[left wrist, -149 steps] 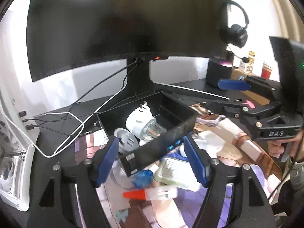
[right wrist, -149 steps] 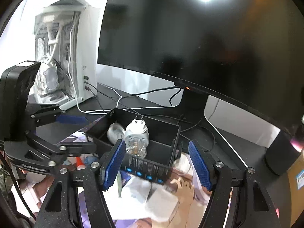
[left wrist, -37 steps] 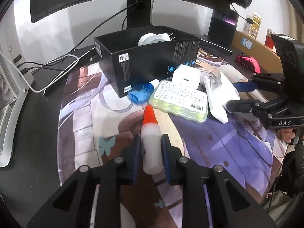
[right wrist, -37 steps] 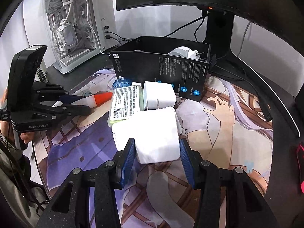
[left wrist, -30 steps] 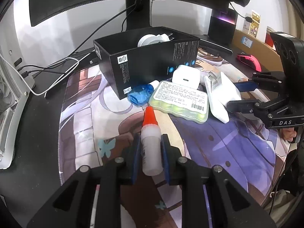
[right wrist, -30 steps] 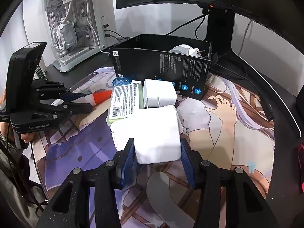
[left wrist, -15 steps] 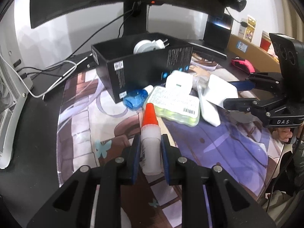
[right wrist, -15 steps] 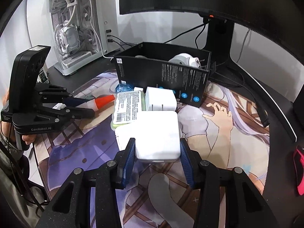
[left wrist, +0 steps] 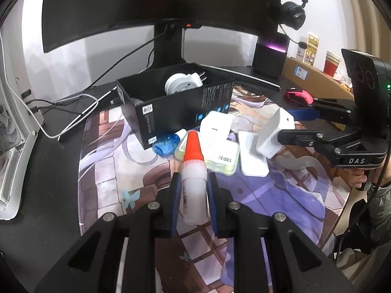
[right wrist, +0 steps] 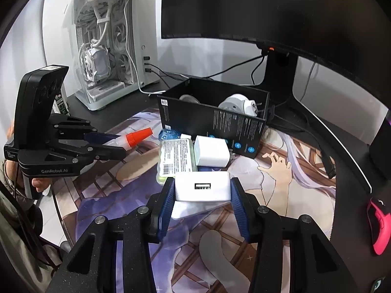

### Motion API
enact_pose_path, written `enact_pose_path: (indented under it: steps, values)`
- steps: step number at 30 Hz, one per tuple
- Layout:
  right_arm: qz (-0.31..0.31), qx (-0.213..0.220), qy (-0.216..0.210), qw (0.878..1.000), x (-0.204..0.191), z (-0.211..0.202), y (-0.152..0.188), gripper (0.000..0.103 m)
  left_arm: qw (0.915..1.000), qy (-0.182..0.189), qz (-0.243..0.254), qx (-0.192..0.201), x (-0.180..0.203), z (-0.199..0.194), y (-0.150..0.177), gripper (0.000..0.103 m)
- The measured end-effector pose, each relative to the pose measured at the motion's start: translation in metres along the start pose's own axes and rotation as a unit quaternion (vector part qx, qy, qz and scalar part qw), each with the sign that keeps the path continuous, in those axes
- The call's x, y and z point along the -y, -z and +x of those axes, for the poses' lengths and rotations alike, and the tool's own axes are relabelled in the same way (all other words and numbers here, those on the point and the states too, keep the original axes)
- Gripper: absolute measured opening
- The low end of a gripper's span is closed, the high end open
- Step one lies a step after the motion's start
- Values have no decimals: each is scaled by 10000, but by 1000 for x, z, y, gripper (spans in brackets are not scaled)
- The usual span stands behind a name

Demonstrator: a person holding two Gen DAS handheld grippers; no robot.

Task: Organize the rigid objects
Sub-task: 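Carry the glue bottle with the left gripper while the right carries the charger to the box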

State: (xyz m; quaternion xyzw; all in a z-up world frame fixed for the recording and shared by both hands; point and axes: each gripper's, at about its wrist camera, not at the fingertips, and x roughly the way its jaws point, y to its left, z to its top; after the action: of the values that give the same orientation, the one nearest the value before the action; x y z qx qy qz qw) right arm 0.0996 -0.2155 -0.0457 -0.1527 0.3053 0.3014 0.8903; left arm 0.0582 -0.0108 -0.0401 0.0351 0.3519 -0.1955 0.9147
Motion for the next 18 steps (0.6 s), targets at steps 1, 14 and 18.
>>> enact_pose_path:
  steps: [1, 14, 18]
  values:
    - [-7, 22, -1, 10000, -1, -2, -1, 45, 10000, 10, 6, 36, 1, -2, -1, 19]
    - [-122, 565, 23, 9983, -18, -34, -11, 45, 9988, 59, 46, 479, 12, -34, -11, 19]
    - [-195, 915, 55, 9956, -25, -50, -17, 45, 9977, -24, 77, 679, 14, -43, -16, 19]
